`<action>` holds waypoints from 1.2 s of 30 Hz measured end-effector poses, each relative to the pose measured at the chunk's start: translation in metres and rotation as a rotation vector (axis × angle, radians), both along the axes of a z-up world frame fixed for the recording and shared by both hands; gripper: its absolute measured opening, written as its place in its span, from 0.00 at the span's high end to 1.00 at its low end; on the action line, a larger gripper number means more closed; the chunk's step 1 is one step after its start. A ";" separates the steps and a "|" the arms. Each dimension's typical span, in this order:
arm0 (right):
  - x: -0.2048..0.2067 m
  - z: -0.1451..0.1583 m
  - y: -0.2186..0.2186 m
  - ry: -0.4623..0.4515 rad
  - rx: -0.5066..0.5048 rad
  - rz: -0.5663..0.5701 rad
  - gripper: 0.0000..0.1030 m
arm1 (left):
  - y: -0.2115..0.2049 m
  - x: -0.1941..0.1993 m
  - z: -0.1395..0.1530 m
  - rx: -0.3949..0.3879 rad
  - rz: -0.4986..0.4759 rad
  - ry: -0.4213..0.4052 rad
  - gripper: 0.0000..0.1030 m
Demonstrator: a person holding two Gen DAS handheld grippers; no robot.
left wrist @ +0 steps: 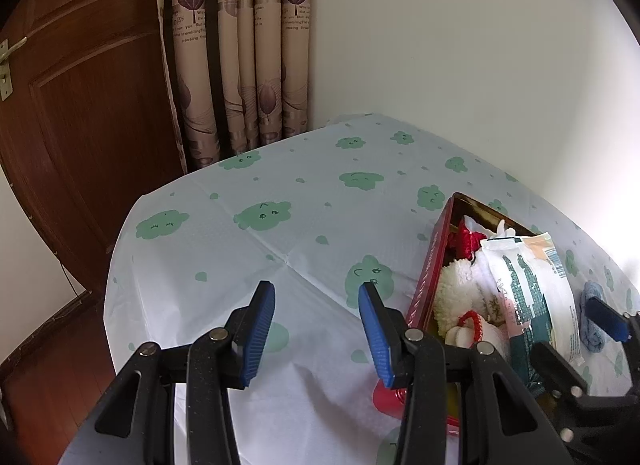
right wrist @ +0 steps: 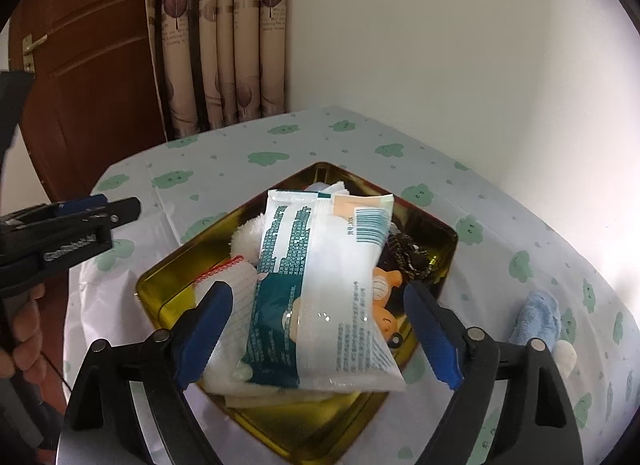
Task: Organize soft objects
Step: 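Carry the wipe packet into the tin box and open the right gripper, then grasp the white ball with the right gripper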
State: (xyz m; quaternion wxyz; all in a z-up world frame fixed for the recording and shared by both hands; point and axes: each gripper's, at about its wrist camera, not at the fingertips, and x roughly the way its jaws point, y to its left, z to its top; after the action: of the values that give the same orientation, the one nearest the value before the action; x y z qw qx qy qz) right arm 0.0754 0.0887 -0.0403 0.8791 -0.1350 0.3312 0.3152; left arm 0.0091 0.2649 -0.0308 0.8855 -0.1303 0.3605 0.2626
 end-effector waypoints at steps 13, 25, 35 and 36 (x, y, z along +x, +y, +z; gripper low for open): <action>0.023 -0.001 -0.124 0.018 0.012 -0.251 0.17 | -0.007 0.003 0.000 0.025 -0.019 0.007 0.57; 0.071 -0.042 -0.221 0.079 -0.009 -0.442 0.36 | -0.010 0.009 -0.008 0.024 -0.051 0.036 0.57; 0.115 -0.072 -0.222 0.121 -0.035 -0.431 0.52 | -0.025 0.004 0.011 0.050 -0.110 0.039 0.57; 0.119 -0.074 -0.222 0.124 -0.035 -0.429 0.53 | -0.029 0.004 0.015 0.057 -0.124 0.036 0.57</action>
State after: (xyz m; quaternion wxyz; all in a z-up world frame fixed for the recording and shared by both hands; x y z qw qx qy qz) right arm 0.1940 -0.1328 -0.1145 0.9014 -0.0570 0.4112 0.1228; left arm 0.0134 0.2361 -0.0161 0.8968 -0.0777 0.3759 0.2199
